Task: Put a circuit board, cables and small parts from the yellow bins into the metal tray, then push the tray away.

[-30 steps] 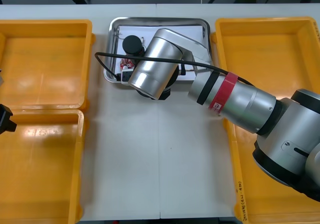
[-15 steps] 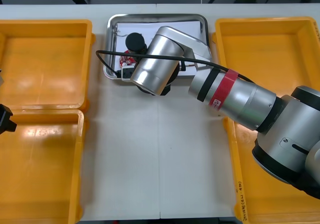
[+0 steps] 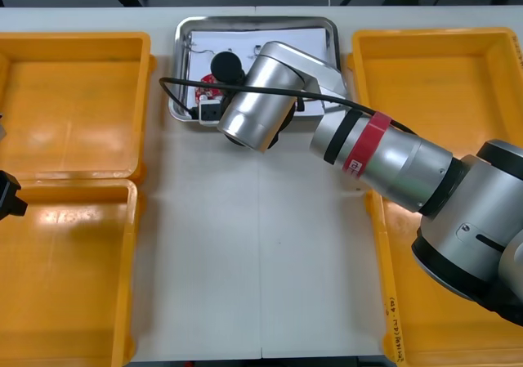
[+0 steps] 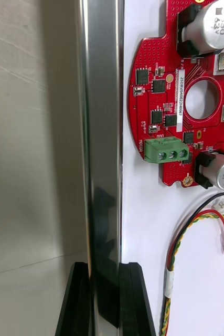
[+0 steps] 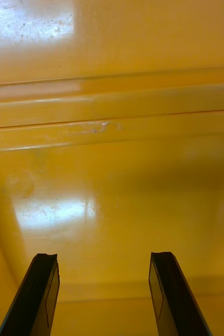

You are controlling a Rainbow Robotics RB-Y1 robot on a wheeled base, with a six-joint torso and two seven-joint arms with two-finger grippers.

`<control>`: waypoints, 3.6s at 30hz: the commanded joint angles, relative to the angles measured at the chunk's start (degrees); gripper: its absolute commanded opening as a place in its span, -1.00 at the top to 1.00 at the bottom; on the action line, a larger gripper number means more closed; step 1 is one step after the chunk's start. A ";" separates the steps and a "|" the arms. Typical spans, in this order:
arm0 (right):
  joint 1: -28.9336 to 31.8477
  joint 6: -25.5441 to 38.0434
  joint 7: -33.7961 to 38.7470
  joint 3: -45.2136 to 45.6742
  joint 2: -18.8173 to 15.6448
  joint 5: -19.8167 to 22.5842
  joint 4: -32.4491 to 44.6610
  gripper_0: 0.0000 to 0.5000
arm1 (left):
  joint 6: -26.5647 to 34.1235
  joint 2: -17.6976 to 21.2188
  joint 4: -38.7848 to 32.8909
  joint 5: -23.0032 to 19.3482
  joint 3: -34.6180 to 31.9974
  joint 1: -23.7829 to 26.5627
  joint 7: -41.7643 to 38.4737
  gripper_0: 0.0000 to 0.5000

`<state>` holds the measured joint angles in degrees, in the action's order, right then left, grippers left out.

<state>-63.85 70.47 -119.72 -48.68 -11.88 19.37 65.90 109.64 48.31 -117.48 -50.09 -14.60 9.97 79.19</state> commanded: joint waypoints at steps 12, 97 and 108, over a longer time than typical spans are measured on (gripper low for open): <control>-4.09 -4.72 -3.15 1.83 0.55 -0.56 -3.41 1.00 | 0.36 -0.41 -0.29 0.52 -1.74 -1.09 3.51 -1.00; 3.30 35.97 17.50 26.18 -14.84 30.55 33.15 -1.00 | 0.36 -0.41 -0.29 0.52 -1.74 -1.09 3.51 -1.00; 9.97 39.53 30.86 30.05 -21.43 29.59 42.73 -1.00 | 0.36 -0.41 -0.29 0.52 -1.74 -1.09 3.51 -1.00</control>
<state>-55.95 109.72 -90.29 -21.87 -30.01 49.14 105.58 109.64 48.30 -117.41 -50.08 -14.61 9.93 79.19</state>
